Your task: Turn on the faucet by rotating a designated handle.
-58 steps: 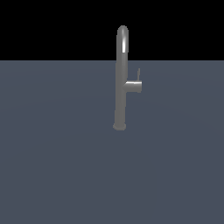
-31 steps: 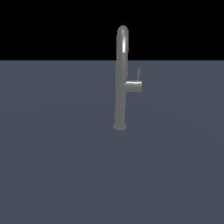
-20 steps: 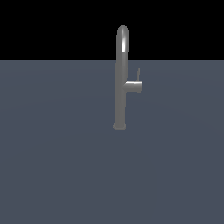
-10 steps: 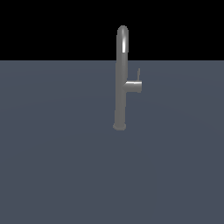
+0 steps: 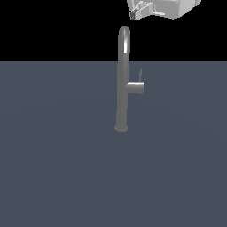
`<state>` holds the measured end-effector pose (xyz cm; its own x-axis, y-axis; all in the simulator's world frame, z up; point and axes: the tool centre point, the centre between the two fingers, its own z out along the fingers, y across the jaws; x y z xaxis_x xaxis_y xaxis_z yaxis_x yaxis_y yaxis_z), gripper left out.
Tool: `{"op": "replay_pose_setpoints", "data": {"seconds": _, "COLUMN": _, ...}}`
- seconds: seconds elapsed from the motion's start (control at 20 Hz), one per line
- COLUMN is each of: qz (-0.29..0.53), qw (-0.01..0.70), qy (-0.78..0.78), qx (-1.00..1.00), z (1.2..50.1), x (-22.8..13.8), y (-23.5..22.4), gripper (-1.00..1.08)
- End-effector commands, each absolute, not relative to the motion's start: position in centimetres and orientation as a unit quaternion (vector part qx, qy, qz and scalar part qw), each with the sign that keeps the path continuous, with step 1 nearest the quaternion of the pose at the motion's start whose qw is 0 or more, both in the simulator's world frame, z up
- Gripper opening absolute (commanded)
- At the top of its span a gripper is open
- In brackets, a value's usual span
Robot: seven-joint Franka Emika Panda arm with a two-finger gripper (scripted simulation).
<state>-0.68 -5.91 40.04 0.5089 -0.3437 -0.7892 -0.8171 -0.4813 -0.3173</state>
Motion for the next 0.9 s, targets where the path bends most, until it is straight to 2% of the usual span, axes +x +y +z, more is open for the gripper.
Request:
{"op": "replay_pose_setpoints", "data": {"seconds": 0.0, "qz": 0.352, "qw": 0.375, "qy": 0.385, "qx": -0.766, "z": 38.8, "x": 0.5, "y": -6.6, "gripper": -1.00}}
{"op": "replay_pose_setpoints", "data": {"seconds": 0.85, "qz": 0.456, "qw": 0.495, "qy": 0.496, "qx": -0.548, "z": 28.2, "x": 5.5, "y": -9.7, "gripper": -1.00}}
